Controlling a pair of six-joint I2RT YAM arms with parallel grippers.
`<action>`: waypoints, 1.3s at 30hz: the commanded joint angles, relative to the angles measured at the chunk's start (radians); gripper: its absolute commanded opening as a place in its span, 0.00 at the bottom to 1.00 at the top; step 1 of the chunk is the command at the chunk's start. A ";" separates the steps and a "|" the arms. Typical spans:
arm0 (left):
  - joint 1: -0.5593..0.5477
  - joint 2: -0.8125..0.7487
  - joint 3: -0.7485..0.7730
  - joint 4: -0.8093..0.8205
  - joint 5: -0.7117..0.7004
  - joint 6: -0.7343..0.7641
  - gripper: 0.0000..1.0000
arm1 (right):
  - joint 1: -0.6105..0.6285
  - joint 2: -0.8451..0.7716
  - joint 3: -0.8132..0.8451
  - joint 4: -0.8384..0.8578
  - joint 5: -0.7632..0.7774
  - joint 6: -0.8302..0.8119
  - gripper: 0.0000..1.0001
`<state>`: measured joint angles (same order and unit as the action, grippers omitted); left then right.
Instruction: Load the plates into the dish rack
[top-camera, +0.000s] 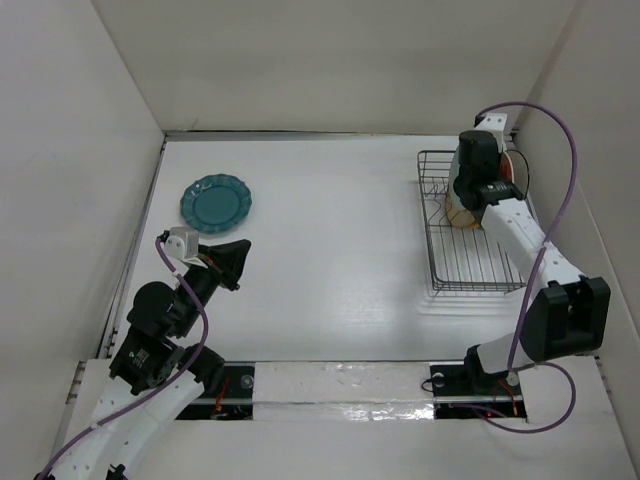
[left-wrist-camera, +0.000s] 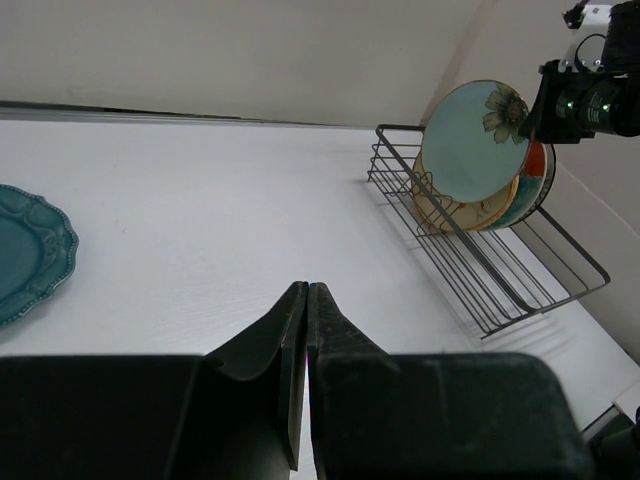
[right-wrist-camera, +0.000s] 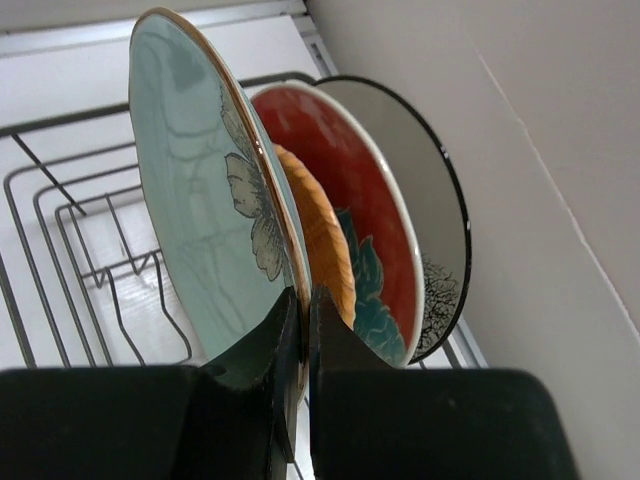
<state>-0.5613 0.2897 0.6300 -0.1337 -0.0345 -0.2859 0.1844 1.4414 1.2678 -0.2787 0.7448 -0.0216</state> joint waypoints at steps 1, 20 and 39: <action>-0.003 0.002 0.020 0.039 0.005 0.002 0.01 | 0.015 -0.012 0.058 0.073 0.030 0.020 0.00; -0.003 0.012 0.020 0.036 0.004 0.002 0.01 | 0.084 0.051 -0.045 0.019 0.022 0.152 0.00; -0.003 0.022 0.023 0.034 -0.024 0.002 0.00 | 0.341 -0.104 0.010 0.174 -0.419 0.357 0.00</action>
<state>-0.5613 0.3008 0.6300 -0.1341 -0.0402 -0.2855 0.4599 1.3045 1.2491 -0.2268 0.5522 0.2584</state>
